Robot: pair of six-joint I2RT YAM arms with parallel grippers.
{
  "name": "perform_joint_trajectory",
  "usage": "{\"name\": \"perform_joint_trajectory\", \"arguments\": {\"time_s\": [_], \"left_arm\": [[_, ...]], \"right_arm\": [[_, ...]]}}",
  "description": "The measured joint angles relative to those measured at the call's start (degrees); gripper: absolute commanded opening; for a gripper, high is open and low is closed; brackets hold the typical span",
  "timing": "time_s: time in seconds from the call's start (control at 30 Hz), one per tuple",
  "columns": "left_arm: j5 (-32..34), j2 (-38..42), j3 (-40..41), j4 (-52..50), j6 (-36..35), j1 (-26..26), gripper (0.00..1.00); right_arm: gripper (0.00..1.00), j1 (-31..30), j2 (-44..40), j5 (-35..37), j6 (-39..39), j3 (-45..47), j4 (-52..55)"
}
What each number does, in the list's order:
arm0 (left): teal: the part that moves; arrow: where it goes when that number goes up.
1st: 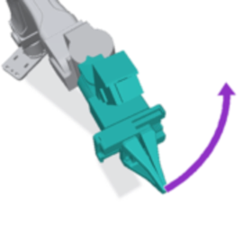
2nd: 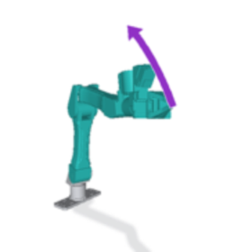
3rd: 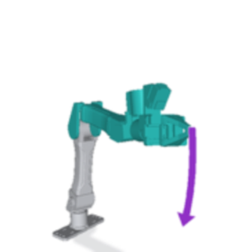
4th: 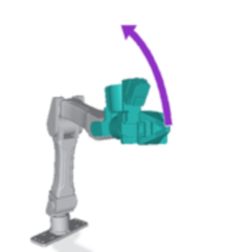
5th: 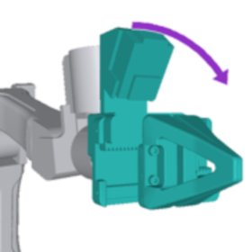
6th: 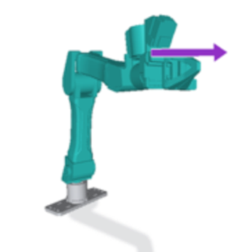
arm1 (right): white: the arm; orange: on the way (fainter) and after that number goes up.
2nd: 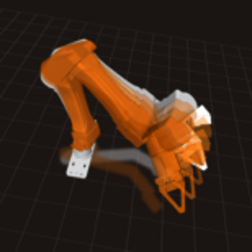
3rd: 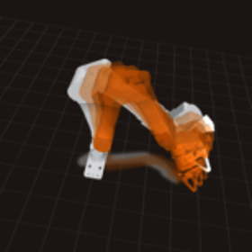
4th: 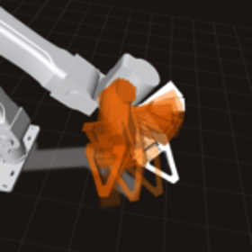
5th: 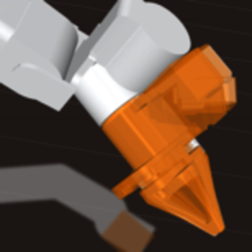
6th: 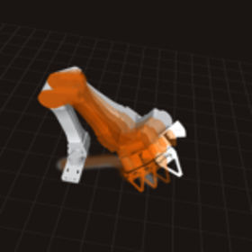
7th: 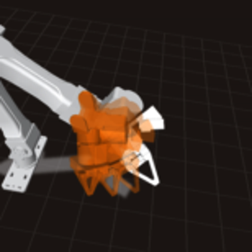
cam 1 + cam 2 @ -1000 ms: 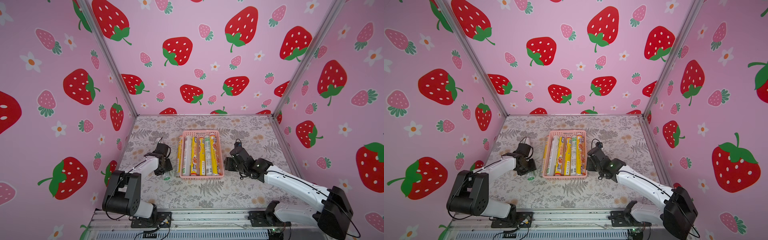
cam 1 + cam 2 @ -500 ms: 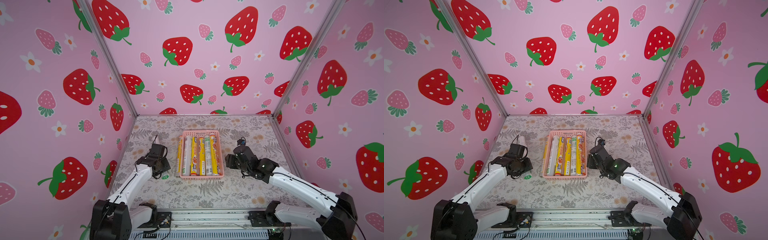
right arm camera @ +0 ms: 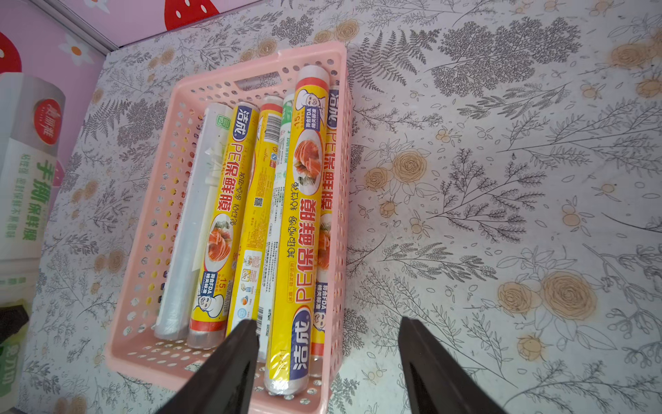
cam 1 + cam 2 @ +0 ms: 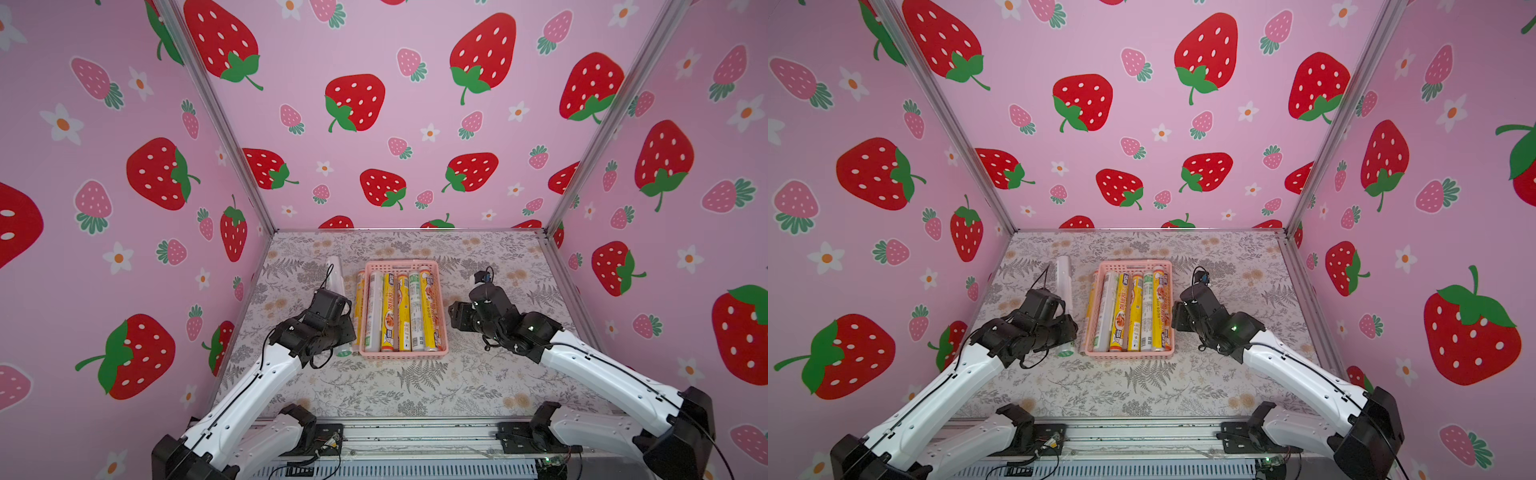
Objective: Put the plastic wrap into the basket
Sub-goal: Pick up the plastic wrap from the center of the board, then place the plastic wrap in the basket.
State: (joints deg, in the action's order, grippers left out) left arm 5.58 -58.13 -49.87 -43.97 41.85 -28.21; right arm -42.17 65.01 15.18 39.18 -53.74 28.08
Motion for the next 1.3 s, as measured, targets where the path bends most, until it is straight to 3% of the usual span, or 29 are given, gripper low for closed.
{"name": "perform_joint_trajectory", "arguments": {"time_s": [0.23,0.37,0.7,1.3], "left_arm": [[0.1,-8.4,-0.2,7.5,5.1,-11.4,0.42],[0.1,-13.1,-0.7,10.8,6.8,-14.7,0.42],[-0.6,-22.1,-4.6,17.2,8.0,-16.6,0.42],[-3.0,-35.5,-9.3,23.1,7.8,-17.9,0.43]], "right_arm": [[0.67,0.2,0.2,-0.5,0.0,-0.7,1.3],[0.68,0.2,-0.1,-0.5,0.0,-0.8,3.0],[0.68,0.4,-3.7,-0.2,0.1,-0.3,5.0],[0.68,0.4,-2.4,0.3,-2.8,0.2,5.0]]}}
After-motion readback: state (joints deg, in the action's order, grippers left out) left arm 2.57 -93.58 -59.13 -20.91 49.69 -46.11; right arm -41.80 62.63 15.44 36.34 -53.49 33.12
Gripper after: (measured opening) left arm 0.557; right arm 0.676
